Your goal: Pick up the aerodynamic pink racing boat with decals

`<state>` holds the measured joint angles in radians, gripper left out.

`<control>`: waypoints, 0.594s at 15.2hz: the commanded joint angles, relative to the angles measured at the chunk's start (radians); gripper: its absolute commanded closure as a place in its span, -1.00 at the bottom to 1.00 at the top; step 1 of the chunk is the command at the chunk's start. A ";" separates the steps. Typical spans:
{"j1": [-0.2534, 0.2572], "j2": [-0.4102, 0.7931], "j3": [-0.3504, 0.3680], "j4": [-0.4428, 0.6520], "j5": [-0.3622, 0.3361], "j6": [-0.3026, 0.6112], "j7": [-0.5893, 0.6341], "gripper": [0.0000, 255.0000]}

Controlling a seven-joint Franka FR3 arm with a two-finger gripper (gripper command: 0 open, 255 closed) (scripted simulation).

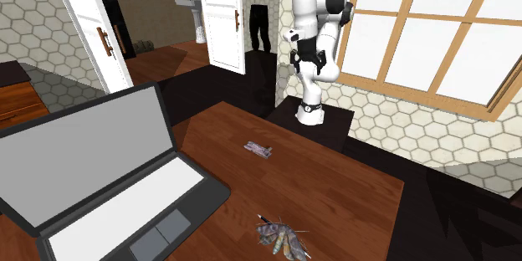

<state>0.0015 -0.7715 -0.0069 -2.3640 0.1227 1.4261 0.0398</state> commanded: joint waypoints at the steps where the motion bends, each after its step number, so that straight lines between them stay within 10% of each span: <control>1: 0.000 0.000 0.000 0.000 0.000 0.000 0.000 -1.00; 9: 0.061 0.157 -0.173 -0.044 -0.137 0.209 -0.448 -1.00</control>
<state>0.0526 -0.6411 -0.1595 -2.4111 -0.0009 1.6076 -0.3472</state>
